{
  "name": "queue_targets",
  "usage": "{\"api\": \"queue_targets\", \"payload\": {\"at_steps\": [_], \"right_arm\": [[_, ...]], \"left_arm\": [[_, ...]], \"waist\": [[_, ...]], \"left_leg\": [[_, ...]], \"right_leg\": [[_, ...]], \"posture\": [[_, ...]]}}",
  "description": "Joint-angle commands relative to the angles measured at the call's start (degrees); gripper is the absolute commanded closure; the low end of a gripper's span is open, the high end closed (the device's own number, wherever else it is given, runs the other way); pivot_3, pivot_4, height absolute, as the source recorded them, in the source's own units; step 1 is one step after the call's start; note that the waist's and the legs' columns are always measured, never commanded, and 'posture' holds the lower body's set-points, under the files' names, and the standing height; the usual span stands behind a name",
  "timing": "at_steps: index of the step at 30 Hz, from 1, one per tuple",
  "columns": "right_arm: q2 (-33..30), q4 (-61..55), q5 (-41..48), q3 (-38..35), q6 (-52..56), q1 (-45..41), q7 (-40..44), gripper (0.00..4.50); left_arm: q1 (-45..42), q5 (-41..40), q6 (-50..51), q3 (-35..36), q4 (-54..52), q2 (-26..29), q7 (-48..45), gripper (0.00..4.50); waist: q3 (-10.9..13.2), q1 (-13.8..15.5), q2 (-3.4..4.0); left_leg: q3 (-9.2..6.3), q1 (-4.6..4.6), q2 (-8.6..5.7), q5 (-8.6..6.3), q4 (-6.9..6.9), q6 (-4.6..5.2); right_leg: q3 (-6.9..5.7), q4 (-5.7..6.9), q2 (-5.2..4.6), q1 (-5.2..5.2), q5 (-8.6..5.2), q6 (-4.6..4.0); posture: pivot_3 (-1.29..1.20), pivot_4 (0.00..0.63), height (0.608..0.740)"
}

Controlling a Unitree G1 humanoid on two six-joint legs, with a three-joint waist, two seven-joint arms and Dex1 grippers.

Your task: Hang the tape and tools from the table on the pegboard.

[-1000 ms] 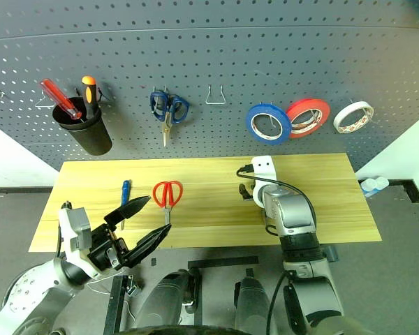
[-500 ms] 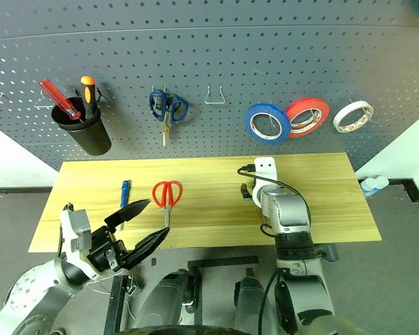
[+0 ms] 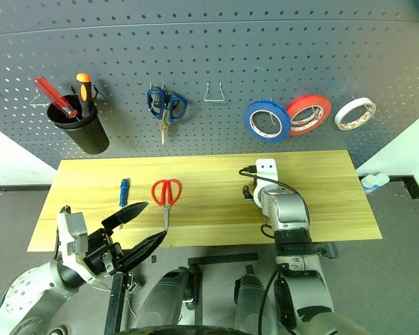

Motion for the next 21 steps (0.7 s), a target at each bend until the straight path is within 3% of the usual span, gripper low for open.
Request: {"api": "queue_targets", "payload": {"at_steps": [1, 21], "right_arm": [[-0.52, -0.06, -0.94, -0.38, -1.07, -0.88, -0.52, 0.03], [-0.15, 1.83, -2.32, -2.39, -0.76, -0.49, -2.92, 0.03]], "left_arm": [[0.13, -1.41, 0.19, 0.90, -2.49, 0.75, 0.46, 0.00], [-1.63, -2.70, 2.58, 0.57, -3.66, 2.17, 3.13, 0.00]], "waist": [[0.10, 0.01, 0.01], [0.83, -0.04, -0.06]], "left_leg": [[0.00, 0.00, 0.00, 0.00, 0.00, 0.00], [0.00, -0.04, 0.00, 0.00, -0.05, 0.00]], "right_leg": [[0.00, 0.00, 0.00, 0.00, 0.00, 0.00], [0.00, -0.04, -0.01, -0.05, 0.01, 0.02]], "posture": [[0.13, 0.268, 0.740], [0.13, 0.287, 0.740]]}}
